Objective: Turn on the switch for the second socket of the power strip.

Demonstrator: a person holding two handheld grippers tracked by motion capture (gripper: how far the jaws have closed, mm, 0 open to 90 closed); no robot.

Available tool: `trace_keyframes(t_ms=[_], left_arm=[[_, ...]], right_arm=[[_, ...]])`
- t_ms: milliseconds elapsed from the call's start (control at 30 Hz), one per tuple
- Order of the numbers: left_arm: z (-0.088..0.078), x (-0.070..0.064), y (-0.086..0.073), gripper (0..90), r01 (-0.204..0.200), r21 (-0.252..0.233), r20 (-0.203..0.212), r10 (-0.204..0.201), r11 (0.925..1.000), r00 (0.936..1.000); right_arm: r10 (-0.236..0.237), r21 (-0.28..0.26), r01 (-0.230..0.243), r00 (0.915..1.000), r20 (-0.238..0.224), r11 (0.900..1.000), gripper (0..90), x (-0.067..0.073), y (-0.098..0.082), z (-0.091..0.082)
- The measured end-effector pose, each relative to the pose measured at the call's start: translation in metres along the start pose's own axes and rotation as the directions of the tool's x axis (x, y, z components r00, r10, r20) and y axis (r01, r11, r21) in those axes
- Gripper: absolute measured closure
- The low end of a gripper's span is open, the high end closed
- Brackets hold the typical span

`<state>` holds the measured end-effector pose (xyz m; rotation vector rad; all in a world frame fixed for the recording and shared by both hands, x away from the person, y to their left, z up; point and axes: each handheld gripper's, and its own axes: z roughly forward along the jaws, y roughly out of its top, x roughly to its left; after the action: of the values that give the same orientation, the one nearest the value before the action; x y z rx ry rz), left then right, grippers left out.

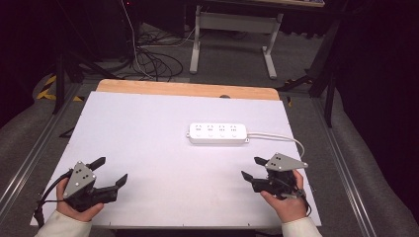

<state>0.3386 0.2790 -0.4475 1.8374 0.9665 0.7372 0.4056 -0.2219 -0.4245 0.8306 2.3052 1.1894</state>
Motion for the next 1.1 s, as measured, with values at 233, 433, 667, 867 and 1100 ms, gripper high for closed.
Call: trace_keyframes(t_ms=[233,433,667,867,1100], left_arm=[[0.0,0.0,0.0,14.6,0.009,-0.004,-0.007,-0.009,1.0,0.9999],[-0.001,0.0,0.0,14.7,0.003,-0.004,-0.009,-0.003,1.0,1.0],[-0.002,0.003,0.0,14.8,0.021,-0.012,-0.015,-0.022,0.9997,0.9997],[-0.003,0.003,0.0,14.8,0.021,-0.014,-0.015,-0.021,0.9997,0.9997],[-0.003,0.003,0.0,14.8,0.022,-0.01,-0.015,-0.022,0.9997,0.9996]], right_arm=[[-0.001,0.01,0.001,1.0,-0.01,1.0,34.6,-0.004,0.014,0.001],[-0.022,0.013,0.022,0.9997,-0.007,1.0,34.7,-0.007,0.03,0.002],[-0.041,0.01,0.041,0.9991,-0.003,0.999,34.7,-0.011,0.047,0.004],[-0.06,0.008,0.06,0.9981,-0.014,0.998,42.5,-0.014,0.057,0.009],[-0.082,0.029,0.083,0.9964,-0.022,0.996,49.1,-0.015,0.065,0.016]])
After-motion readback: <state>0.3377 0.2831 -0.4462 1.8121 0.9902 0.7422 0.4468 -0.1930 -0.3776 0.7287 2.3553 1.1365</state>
